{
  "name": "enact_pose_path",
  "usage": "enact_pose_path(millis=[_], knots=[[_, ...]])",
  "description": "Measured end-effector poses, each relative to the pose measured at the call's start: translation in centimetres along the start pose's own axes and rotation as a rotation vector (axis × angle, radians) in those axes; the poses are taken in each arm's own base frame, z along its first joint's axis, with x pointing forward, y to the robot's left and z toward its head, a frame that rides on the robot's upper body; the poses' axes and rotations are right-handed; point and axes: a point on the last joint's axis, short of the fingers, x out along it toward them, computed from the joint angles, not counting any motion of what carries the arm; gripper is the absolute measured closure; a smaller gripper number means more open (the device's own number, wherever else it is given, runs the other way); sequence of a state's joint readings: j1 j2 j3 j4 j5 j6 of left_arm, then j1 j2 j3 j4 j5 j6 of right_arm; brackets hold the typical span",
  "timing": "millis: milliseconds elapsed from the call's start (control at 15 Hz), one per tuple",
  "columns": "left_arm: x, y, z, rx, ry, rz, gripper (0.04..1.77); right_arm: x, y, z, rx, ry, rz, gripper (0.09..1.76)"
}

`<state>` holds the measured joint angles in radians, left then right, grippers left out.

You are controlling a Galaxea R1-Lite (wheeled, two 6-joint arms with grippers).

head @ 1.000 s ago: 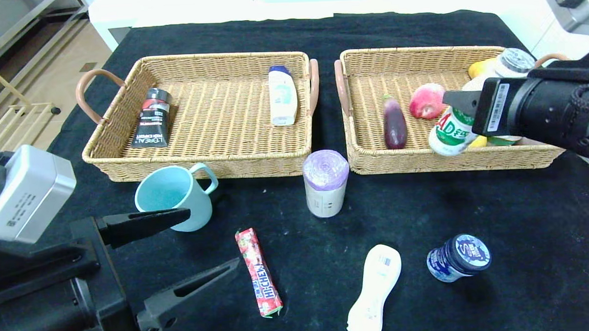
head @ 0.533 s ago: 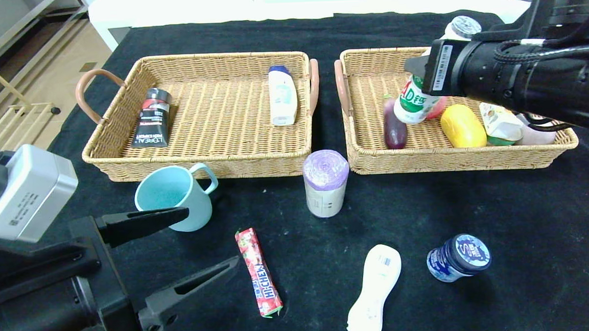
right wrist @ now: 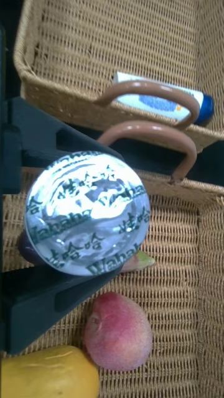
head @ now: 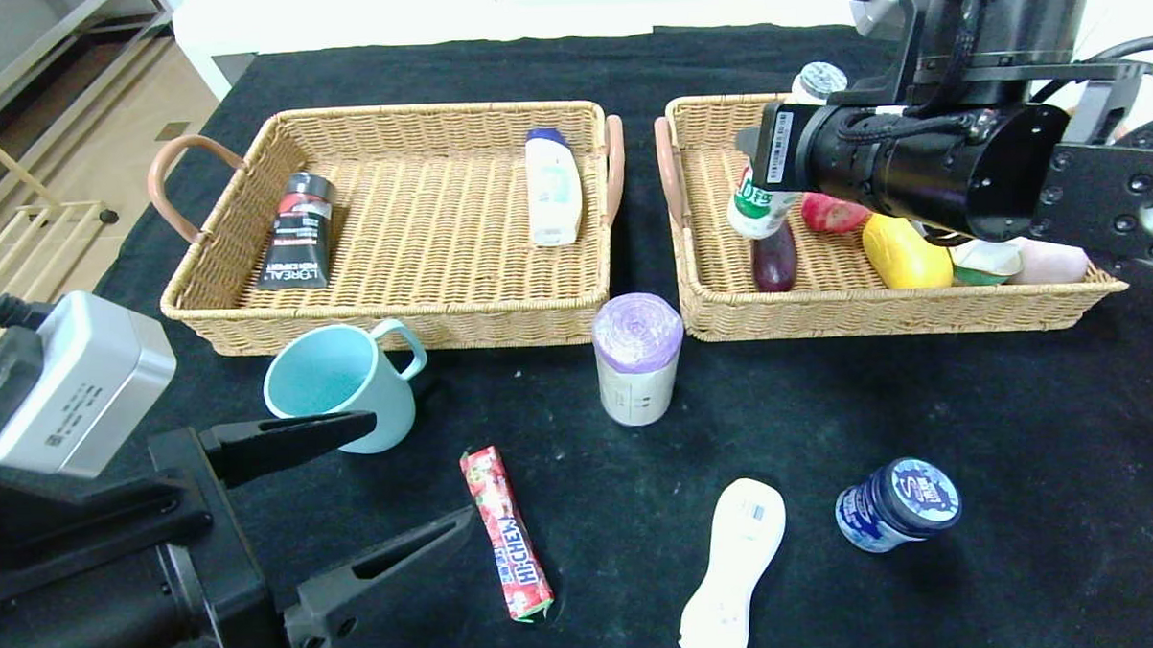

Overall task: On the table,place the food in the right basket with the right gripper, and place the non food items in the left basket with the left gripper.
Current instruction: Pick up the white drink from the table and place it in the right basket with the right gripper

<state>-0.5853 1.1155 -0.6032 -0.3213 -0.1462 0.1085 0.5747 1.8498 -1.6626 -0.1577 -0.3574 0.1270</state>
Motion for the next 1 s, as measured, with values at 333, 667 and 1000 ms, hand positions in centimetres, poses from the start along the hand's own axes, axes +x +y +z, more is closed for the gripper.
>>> enact_pose_path(millis=[333,667,1000], knots=[[0.1,0.0,0.0,0.000,0.003,0.001,0.09,2.4,-0.6,-1.4,-0.001,0.014,-0.002,0.95],[0.0,0.0,0.0,0.004,0.001,0.003,0.09,3.3,-0.5,-2.2,-0.007,0.025,-0.003,0.95],[0.0,0.1,0.4,0.006,-0.014,0.004,0.09,3.4,-0.4,-2.4,-0.005,0.027,-0.004,0.56]])
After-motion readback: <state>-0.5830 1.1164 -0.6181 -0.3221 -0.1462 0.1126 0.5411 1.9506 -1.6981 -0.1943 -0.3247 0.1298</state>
